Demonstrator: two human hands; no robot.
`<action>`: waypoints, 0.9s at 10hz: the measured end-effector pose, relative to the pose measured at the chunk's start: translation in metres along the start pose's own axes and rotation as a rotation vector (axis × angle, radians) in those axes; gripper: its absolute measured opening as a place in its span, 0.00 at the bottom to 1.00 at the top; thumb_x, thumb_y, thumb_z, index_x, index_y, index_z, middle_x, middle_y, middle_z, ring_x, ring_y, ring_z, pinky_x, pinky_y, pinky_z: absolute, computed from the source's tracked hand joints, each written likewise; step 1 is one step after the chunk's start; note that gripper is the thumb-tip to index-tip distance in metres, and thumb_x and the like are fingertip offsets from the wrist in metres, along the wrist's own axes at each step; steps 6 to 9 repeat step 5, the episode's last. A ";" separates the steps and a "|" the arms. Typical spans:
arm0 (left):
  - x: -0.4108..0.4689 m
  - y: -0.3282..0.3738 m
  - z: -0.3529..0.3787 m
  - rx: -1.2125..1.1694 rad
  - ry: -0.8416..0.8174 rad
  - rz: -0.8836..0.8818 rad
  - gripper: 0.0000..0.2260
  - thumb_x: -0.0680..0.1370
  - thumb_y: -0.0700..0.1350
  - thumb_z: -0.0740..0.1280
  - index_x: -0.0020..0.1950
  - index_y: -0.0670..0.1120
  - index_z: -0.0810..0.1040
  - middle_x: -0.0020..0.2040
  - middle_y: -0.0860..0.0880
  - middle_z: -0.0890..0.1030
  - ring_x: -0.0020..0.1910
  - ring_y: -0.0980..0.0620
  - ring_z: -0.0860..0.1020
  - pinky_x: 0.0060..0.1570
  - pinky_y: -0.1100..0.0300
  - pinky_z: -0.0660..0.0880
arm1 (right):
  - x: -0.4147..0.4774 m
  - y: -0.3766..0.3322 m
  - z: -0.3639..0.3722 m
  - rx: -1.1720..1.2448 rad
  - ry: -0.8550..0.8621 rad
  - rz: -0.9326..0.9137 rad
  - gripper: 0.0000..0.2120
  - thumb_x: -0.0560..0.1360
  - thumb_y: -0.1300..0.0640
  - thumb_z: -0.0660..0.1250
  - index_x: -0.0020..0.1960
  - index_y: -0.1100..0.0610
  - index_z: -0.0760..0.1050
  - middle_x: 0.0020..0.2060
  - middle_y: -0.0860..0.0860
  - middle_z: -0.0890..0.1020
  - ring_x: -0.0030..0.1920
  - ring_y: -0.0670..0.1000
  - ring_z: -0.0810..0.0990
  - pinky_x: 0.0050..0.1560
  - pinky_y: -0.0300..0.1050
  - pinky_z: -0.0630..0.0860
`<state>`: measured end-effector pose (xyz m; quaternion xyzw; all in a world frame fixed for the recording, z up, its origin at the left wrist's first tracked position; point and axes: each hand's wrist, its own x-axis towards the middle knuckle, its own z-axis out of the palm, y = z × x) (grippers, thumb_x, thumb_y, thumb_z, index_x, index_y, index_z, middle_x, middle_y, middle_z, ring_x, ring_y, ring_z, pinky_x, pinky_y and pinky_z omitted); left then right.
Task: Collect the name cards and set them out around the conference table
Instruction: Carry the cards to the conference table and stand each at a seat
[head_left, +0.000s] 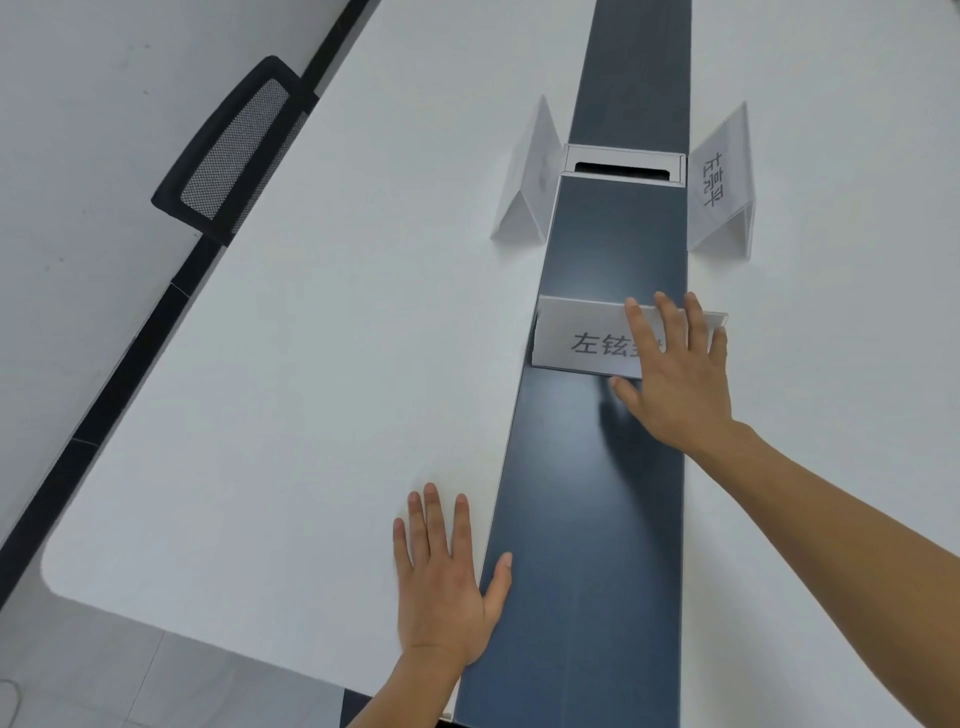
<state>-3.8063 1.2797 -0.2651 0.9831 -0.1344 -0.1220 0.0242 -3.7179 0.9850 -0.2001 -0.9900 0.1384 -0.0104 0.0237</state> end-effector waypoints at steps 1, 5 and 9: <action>0.000 0.000 0.000 -0.002 0.002 0.001 0.35 0.77 0.66 0.46 0.75 0.44 0.63 0.77 0.37 0.60 0.77 0.38 0.56 0.72 0.42 0.53 | 0.000 0.000 0.000 -0.016 -0.013 0.011 0.41 0.72 0.43 0.68 0.78 0.52 0.52 0.77 0.59 0.57 0.77 0.64 0.49 0.71 0.71 0.54; -0.002 0.000 0.001 -0.048 0.077 0.014 0.35 0.77 0.65 0.48 0.74 0.43 0.65 0.76 0.36 0.62 0.76 0.37 0.58 0.71 0.41 0.52 | -0.010 -0.010 -0.017 0.013 -0.002 0.060 0.41 0.74 0.45 0.66 0.79 0.51 0.48 0.79 0.59 0.50 0.78 0.63 0.44 0.71 0.68 0.55; -0.002 0.000 0.001 -0.048 0.077 0.014 0.35 0.77 0.65 0.48 0.74 0.43 0.65 0.76 0.36 0.62 0.76 0.37 0.58 0.71 0.41 0.52 | -0.010 -0.010 -0.017 0.013 -0.002 0.060 0.41 0.74 0.45 0.66 0.79 0.51 0.48 0.79 0.59 0.50 0.78 0.63 0.44 0.71 0.68 0.55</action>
